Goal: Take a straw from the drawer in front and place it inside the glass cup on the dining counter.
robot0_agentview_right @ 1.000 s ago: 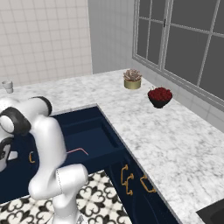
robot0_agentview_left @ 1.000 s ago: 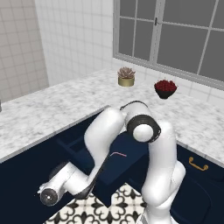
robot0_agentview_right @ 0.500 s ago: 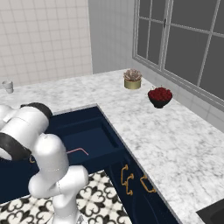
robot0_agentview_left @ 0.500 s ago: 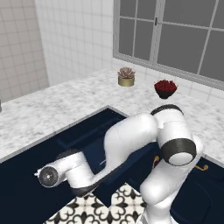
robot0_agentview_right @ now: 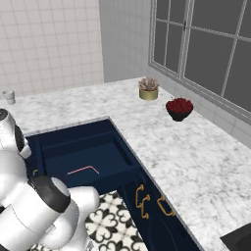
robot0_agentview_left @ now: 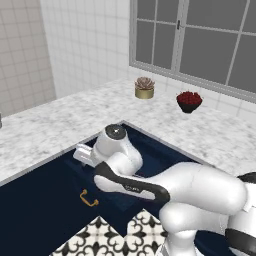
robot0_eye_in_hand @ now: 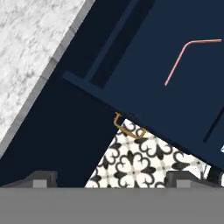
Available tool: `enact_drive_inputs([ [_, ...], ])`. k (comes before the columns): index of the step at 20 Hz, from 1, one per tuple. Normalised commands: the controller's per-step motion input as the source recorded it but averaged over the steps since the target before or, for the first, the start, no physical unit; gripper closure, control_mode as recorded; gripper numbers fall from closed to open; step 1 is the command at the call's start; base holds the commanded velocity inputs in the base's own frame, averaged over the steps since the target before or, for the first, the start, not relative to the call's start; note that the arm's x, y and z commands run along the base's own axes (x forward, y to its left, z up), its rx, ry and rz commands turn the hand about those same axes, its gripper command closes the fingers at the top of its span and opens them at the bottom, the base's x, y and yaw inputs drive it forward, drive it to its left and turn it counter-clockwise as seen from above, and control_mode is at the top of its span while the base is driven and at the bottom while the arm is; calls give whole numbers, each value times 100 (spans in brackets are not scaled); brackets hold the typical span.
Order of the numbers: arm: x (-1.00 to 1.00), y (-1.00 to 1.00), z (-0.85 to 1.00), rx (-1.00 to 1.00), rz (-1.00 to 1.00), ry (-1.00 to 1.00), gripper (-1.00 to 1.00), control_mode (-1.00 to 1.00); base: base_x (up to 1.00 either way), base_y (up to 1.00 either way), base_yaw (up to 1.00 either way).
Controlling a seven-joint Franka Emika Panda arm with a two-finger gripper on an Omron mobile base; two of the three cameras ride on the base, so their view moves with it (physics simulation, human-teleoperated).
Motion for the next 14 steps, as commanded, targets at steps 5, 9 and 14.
enact_drive_inputs([
  [5, 6, -52, 23, 18, -75, 36, -100, -100, 0, 0, 0],
  [9, 24, -36, 53, 0, -65, 67, -100, -100, 0, 0, 0],
  [14, 63, -13, 46, -3, -48, 68, -100, -100, 0, 0, 0],
])
